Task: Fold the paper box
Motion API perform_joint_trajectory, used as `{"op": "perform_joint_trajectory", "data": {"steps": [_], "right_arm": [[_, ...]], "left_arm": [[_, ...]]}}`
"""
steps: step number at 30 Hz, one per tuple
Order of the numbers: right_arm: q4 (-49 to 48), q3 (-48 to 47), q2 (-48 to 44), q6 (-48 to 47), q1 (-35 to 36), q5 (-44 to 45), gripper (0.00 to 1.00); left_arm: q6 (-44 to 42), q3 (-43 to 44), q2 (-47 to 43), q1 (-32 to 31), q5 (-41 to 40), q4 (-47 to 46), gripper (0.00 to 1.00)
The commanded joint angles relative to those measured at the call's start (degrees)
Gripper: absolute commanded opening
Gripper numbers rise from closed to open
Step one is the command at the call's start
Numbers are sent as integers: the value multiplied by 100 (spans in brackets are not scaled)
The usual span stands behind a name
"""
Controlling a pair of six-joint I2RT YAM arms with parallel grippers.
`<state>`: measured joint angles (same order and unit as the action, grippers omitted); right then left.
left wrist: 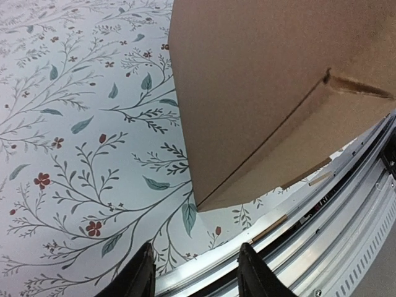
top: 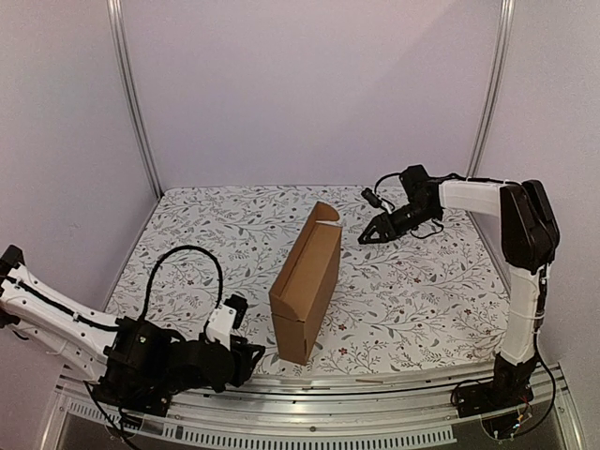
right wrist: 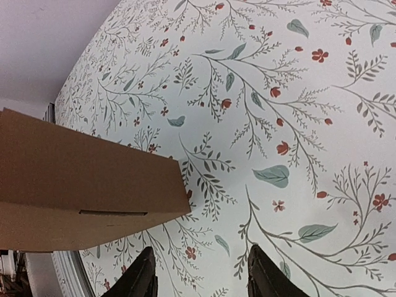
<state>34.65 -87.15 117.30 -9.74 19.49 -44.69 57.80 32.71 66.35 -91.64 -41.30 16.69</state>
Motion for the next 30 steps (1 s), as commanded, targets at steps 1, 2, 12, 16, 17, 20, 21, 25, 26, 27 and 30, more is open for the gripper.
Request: {"op": "perform_joint_trajectory", "data": {"steps": [1,2,12,16,17,20,21,25,26,27,30], "right_arm": [[-551,-729,646,591,130,21,49],[-576,-906,865,674,179,14,49],[-1408,-1439,1710,1754,791,-884,49],[-1419,-1240,1741,1776,820,-1207,49],[-1401,-1121,1708,1728,806,-1237,49],[-1318,-765,1476,1506,790,-1227,49],[-1284,-659,1402,1469,770,-1227,49],[-1095,-298,1153,1308,652,-1224,49],[-1008,-219,1063,1242,617,-1186,49],[-904,-148,1007,1106,583,-1148,49],[-713,105,795,780,466,-1061,49]], "left_arm": [[-713,91,659,-113,229,-1030,43],[-817,111,805,-109,216,-1281,43],[-425,184,1479,313,-511,-2085,43],[-254,-47,1310,659,-683,-2164,44],[-319,-82,1263,733,-705,-2166,44],[-573,-198,1177,989,-686,-2329,45],[-641,-231,1163,1085,-652,-2396,45],[-990,-240,1203,1401,-562,-2720,46],[-1076,-234,1229,1476,-548,-2787,46],[-1159,-224,1265,1542,-538,-2853,46],[-1360,-228,1364,1755,-479,-3021,47]]}}
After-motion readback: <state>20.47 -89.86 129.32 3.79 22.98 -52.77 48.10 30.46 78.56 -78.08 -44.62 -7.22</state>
